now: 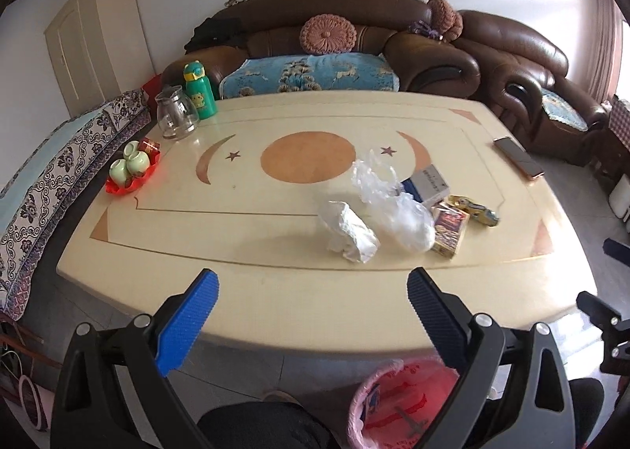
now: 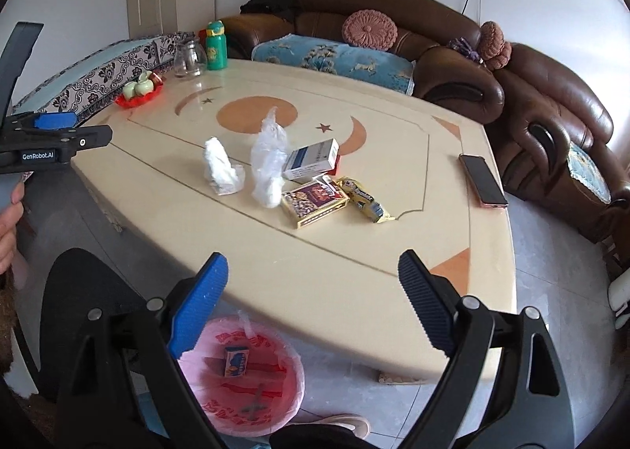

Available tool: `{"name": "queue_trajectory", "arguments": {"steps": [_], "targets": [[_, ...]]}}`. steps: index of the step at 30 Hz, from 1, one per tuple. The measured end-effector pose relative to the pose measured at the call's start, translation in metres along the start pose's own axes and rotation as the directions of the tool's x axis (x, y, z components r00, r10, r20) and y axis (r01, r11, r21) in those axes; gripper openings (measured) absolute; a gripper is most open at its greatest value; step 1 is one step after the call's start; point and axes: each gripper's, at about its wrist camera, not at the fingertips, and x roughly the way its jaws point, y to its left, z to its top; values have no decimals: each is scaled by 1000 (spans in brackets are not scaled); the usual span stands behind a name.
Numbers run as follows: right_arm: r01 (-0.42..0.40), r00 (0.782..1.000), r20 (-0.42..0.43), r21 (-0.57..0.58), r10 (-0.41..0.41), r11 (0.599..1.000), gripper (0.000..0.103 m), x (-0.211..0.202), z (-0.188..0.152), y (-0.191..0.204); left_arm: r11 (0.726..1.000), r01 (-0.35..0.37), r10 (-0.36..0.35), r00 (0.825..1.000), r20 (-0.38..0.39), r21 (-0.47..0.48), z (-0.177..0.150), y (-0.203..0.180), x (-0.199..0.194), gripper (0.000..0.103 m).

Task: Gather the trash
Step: 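Raise both tools from the bin back toward the table, then close the right gripper on the yellow candy wrapper while the left grips the white tissue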

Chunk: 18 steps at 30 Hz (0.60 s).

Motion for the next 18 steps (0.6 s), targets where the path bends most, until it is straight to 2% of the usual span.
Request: {"name": "queue_trajectory", "arguments": {"steps": [7, 13, 18], "targets": [[-19, 999, -43, -30, 17, 999, 86, 49, 16, -24, 1000, -20, 19, 998, -62, -12, 17, -3, 63, 94], [-94, 991, -101, -34, 90, 995, 86, 100, 30, -54, 999, -24, 18, 990, -140, -38, 24, -6, 118, 94], [-99, 986, -143, -52, 90, 994, 86, 136, 40, -69, 998, -49, 40, 985, -167, -49, 32, -10, 149, 94]]}}
